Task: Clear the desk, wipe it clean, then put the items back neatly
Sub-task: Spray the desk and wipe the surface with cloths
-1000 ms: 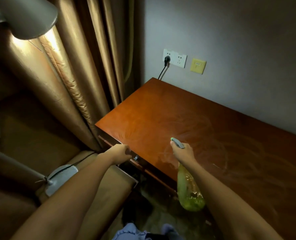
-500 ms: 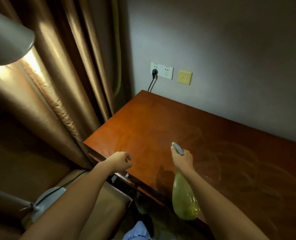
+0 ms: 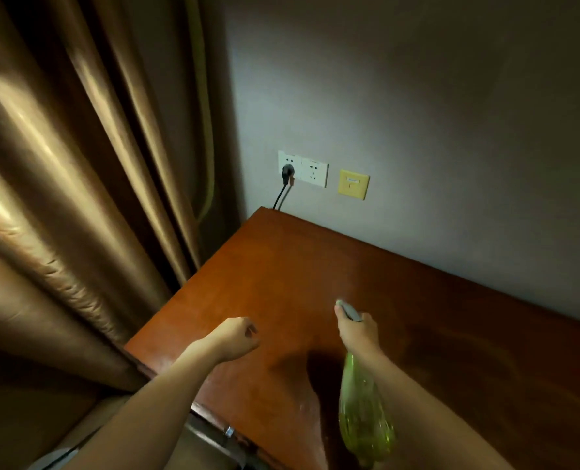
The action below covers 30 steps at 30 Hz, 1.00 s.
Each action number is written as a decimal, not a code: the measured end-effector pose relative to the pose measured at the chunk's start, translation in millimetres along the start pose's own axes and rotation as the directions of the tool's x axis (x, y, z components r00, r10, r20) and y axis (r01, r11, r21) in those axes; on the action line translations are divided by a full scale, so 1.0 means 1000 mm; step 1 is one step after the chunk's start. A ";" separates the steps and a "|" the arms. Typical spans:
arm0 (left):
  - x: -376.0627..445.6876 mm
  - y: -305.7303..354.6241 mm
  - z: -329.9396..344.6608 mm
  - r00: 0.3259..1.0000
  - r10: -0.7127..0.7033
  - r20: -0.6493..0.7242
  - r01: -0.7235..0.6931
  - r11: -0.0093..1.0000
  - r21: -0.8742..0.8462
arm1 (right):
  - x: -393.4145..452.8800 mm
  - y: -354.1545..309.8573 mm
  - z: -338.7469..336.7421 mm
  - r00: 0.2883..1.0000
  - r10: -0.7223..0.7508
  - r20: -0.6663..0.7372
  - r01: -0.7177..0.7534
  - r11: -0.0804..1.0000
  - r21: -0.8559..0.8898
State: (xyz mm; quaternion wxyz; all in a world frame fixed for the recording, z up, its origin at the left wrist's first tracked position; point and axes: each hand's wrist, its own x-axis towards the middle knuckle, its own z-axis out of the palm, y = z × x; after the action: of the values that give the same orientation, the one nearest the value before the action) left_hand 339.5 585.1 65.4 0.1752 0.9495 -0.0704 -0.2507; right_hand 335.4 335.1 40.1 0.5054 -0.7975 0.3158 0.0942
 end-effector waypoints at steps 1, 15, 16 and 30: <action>0.008 -0.003 -0.002 1.000 -0.005 0.004 0.005 1.000 -0.017 | 0.007 -0.003 0.004 0.999 0.039 -0.023 -0.040 0.997 -0.060; 0.098 -0.005 -0.009 0.988 0.097 0.119 -0.091 0.994 -0.058 | 0.085 -0.053 0.009 0.994 0.062 -0.091 -0.057 0.997 0.052; 0.102 -0.004 -0.010 0.987 0.100 0.126 -0.092 0.993 -0.073 | 0.089 -0.055 0.007 0.985 0.099 -0.139 -0.103 0.995 -0.017; 0.142 0.037 -0.006 0.962 0.162 0.220 -0.153 0.986 -0.060 | 0.087 -0.023 -0.037 0.935 0.273 -0.228 -0.273 0.962 0.031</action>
State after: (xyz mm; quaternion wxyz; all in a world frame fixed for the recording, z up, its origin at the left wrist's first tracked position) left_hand 463.4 520.9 20.5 0.2056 0.9025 -0.1597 -0.3430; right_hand 410.7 274.0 34.3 0.4471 -0.7517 0.4797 0.0704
